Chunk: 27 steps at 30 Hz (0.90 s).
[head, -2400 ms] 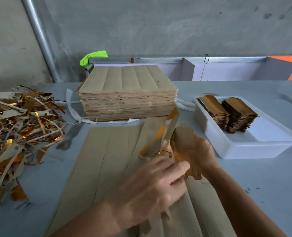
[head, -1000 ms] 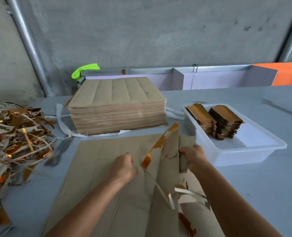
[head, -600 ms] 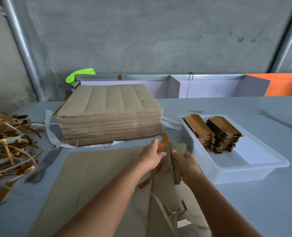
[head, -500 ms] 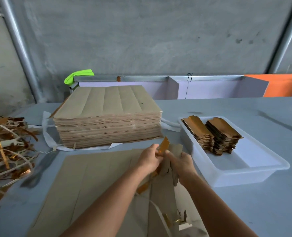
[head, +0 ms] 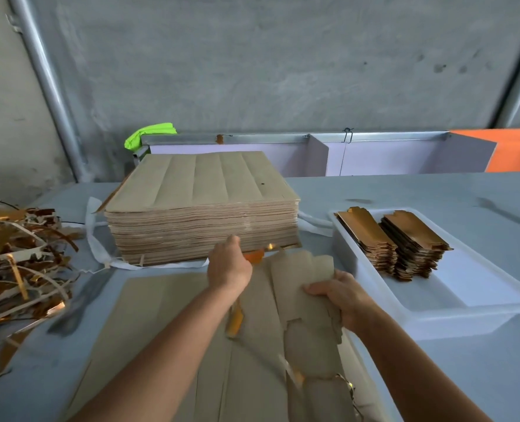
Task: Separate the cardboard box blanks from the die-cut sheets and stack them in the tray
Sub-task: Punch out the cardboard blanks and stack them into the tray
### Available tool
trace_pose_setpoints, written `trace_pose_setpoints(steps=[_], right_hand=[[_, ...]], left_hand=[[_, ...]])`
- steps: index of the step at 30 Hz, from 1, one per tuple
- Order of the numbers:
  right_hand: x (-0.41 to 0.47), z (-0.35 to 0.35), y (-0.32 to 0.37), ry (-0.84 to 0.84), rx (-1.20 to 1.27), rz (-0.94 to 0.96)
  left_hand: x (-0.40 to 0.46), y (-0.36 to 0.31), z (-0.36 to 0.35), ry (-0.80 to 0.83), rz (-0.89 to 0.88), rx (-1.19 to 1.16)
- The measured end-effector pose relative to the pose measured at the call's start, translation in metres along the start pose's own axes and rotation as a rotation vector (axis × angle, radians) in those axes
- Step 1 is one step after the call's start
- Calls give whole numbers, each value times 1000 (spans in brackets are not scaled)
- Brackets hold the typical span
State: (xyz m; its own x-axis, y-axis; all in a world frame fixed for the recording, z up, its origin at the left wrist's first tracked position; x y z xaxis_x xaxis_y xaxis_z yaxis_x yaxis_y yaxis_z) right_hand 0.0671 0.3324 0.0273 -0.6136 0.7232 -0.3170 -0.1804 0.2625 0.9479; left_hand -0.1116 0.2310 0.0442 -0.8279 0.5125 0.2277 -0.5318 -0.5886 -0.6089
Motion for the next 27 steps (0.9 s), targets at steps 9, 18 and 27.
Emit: trace_pose_setpoints(steps=[9,18,27], right_hand=[[-30,-20,14,165,20,169],[-40,-9,-13,-188,481,23],[-54,-34,-7,-190,645,57]], left_hand=[[-22,-27,18,182,-450,-62],[-14,10,44,-50,5,-483],[-65,-16,61,719,-382,436]])
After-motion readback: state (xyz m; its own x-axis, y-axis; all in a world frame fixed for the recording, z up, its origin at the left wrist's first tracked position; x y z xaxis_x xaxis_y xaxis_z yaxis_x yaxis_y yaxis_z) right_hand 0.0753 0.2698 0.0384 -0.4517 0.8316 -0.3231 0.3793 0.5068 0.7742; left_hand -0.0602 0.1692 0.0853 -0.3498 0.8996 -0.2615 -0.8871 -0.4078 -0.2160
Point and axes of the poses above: each hand's wrist, its own x-axis towards the middle knuckle, its own z-axis out of the back of the hand, y = z × x, the point moved 2 cm from there along x, towards the middle knuckle
